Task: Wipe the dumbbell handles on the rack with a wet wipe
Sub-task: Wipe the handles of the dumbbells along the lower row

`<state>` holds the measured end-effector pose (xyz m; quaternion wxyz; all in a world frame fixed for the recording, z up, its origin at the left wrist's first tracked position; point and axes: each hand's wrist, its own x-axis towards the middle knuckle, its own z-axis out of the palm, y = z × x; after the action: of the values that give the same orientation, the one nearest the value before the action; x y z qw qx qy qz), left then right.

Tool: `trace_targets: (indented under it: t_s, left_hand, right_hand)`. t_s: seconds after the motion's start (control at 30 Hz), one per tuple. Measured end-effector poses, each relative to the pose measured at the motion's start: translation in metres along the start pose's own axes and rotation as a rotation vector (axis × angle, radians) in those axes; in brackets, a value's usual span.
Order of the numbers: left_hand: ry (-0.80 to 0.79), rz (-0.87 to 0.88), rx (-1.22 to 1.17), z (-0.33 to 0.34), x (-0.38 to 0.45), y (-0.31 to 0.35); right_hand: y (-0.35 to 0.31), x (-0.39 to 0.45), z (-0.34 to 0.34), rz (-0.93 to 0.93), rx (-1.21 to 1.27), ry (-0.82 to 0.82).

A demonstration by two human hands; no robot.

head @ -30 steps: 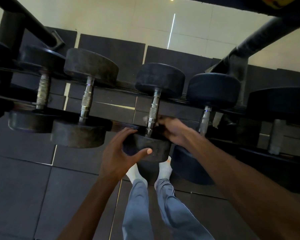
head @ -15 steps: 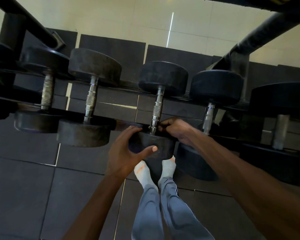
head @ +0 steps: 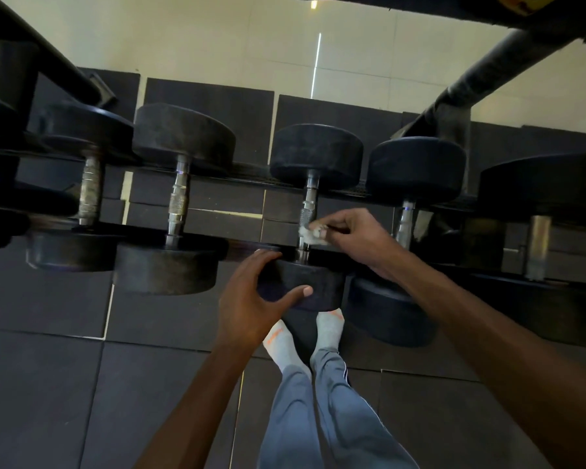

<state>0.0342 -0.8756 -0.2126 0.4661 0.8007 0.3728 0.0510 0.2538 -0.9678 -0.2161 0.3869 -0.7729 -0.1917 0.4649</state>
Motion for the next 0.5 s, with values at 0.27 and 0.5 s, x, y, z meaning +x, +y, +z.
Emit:
trace_targets:
  t_s: [0.27, 0.5]
  left_hand:
    - [-0.009, 0.039, 0.010, -0.003, 0.001, 0.003]
    - [-0.003, 0.038, 0.004, -0.002, 0.002, 0.001]
  right_hand:
    - [-0.045, 0.026, 0.042, -0.422, -1.134, -0.544]
    - [-0.044, 0.026, 0.037, -0.466, -1.003, -0.533]
